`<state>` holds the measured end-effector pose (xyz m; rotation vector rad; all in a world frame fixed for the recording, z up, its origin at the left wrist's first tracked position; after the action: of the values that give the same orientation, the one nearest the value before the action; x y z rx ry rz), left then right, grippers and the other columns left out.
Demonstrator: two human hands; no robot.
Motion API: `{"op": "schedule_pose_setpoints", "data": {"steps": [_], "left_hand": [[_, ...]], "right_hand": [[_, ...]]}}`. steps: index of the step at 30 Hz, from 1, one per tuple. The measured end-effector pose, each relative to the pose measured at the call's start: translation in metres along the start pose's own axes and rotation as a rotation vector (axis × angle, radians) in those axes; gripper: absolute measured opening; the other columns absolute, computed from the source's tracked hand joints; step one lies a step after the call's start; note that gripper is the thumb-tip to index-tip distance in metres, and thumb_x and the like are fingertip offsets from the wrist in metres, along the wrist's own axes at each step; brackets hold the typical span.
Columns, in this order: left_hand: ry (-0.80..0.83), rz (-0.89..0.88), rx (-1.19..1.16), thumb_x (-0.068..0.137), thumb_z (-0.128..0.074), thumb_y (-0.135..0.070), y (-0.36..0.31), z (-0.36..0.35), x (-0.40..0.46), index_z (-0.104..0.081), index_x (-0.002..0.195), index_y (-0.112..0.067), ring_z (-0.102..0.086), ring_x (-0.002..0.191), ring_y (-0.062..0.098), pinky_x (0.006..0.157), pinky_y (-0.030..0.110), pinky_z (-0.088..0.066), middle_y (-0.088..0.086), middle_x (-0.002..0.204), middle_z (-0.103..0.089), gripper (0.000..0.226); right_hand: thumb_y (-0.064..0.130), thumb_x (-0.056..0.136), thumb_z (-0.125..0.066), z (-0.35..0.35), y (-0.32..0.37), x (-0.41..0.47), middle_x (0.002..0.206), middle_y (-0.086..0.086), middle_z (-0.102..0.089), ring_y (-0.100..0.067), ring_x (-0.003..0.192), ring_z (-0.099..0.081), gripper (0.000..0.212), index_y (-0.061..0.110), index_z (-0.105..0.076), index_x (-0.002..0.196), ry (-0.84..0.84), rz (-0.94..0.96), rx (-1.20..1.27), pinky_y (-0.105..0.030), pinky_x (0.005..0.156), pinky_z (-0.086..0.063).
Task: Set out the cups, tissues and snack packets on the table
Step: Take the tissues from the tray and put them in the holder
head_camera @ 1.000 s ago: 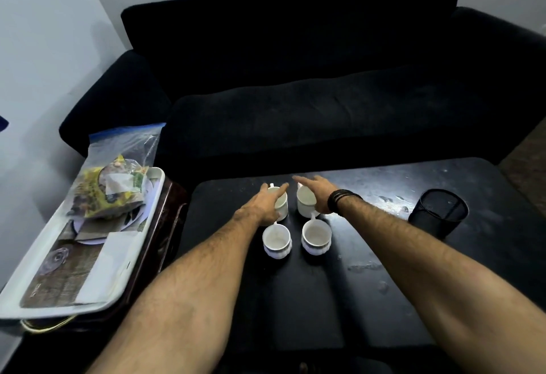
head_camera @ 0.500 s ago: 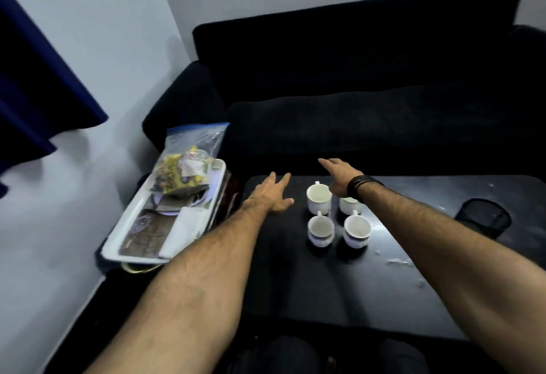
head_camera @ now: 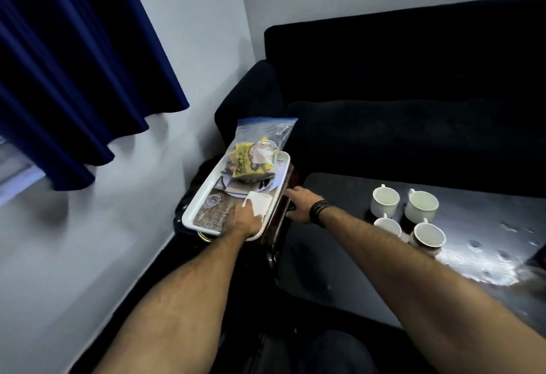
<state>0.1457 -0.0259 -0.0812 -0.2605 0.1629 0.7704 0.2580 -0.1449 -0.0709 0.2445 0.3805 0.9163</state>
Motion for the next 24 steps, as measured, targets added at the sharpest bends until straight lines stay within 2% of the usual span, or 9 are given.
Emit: {"op": "schedule_pose_setpoints", "data": {"steps": [6,11,14,16,18,20,21,22,24], "left_hand": [[-0.008,0.222,-0.204,0.082,-0.063,-0.027,0.045,-0.009,0.013,-0.059,0.127,-0.006,-0.054,0.125,0.034,0.099,0.036,-0.048,0.018,0.135,-0.055,0.05],[-0.013,0.363,-0.392,0.077,-0.074,-0.027,0.055,-0.016,0.025,-0.055,0.13,-0.004,-0.055,0.126,0.032,0.099,0.033,-0.047,0.018,0.136,-0.057,0.061],[-0.024,0.409,-0.575,0.078,-0.072,-0.02,0.056,-0.022,0.029,-0.057,0.125,-0.001,-0.059,0.121,0.032,0.095,0.033,-0.049,0.019,0.132,-0.06,0.053],[-0.06,0.425,-0.701,0.079,-0.067,-0.012,0.052,-0.023,0.029,-0.06,0.12,0.003,-0.063,0.115,0.034,0.095,0.036,-0.053,0.022,0.126,-0.064,0.045],[-0.092,0.423,-0.911,0.078,-0.065,-0.006,0.044,-0.02,0.03,-0.065,0.114,0.006,-0.068,0.104,0.034,0.086,0.042,-0.058,0.022,0.116,-0.069,0.038],[-0.088,0.392,-1.122,0.081,-0.067,-0.002,0.027,-0.012,0.031,-0.068,0.111,0.005,-0.07,0.09,0.029,0.07,0.033,-0.056,0.018,0.104,-0.072,0.031],[-0.074,0.366,-1.198,0.083,-0.068,-0.002,0.016,-0.007,0.029,-0.068,0.108,0.003,-0.067,0.081,0.026,0.065,0.03,-0.053,0.015,0.094,-0.071,0.026],[-0.056,0.341,-1.266,0.084,-0.069,-0.002,0.002,-0.003,0.026,-0.069,0.104,0.001,-0.065,0.074,0.025,0.062,0.028,-0.049,0.013,0.085,-0.07,0.021],[-0.021,0.312,-1.374,0.084,-0.069,0.0,-0.023,0.005,0.018,-0.067,0.091,-0.003,-0.06,0.062,0.022,0.058,0.028,-0.047,0.011,0.073,-0.065,0.008]], "right_hand": [[0.015,0.089,-0.05,-0.041,0.032,0.023,0.146,-0.013,-0.04,-0.031,0.135,-0.041,0.059,0.02,-0.038,0.146,0.074,0.03,0.015,-0.042,0.109,-0.04],[0.011,0.089,-0.047,-0.056,0.03,0.032,0.145,-0.015,-0.04,-0.032,0.134,-0.041,0.057,0.019,-0.04,0.145,0.095,0.027,0.063,-0.042,0.109,-0.039],[0.014,0.094,-0.043,-0.056,0.024,0.031,0.143,-0.014,-0.041,-0.032,0.131,-0.045,0.051,0.017,-0.039,0.145,0.047,0.026,0.117,-0.042,0.108,-0.04],[0.025,0.099,-0.04,-0.047,0.017,0.029,0.138,-0.015,-0.047,-0.033,0.126,-0.049,0.043,0.015,-0.042,0.141,-0.039,-0.005,0.184,-0.042,0.103,-0.043],[0.044,0.099,-0.038,-0.035,0.007,0.026,0.122,-0.013,-0.057,-0.032,0.113,-0.056,0.043,0.011,-0.055,0.121,-0.117,-0.102,0.34,-0.038,0.09,-0.046],[0.064,0.092,-0.037,-0.028,-0.004,0.021,0.102,-0.008,-0.06,-0.029,0.096,-0.059,0.055,0.013,-0.057,0.09,-0.101,-0.224,0.565,-0.033,0.068,-0.044],[0.071,0.087,-0.039,-0.029,-0.006,0.017,0.1,-0.008,-0.059,-0.027,0.093,-0.059,0.06,0.014,-0.057,0.088,-0.055,-0.278,0.712,-0.031,0.061,-0.042],[0.075,0.082,-0.043,-0.03,-0.006,0.011,0.103,-0.008,-0.061,-0.027,0.095,-0.061,0.066,0.013,-0.06,0.098,-0.002,-0.323,0.881,-0.029,0.06,-0.044],[0.07,0.076,-0.059,-0.027,-0.006,0.003,0.107,-0.006,-0.065,-0.025,0.098,-0.064,0.071,0.01,-0.062,0.114,0.028,-0.369,1.152,-0.033,0.069,-0.054]]}}
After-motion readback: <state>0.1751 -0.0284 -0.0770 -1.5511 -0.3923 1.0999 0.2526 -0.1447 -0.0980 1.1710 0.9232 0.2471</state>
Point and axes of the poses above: each hand's wrist, its own x-axis towards the middle knuckle, its own z-axis out of the back of the hand, y = z × x, the point moved 9 cm from there along x, towards the middle knuckle
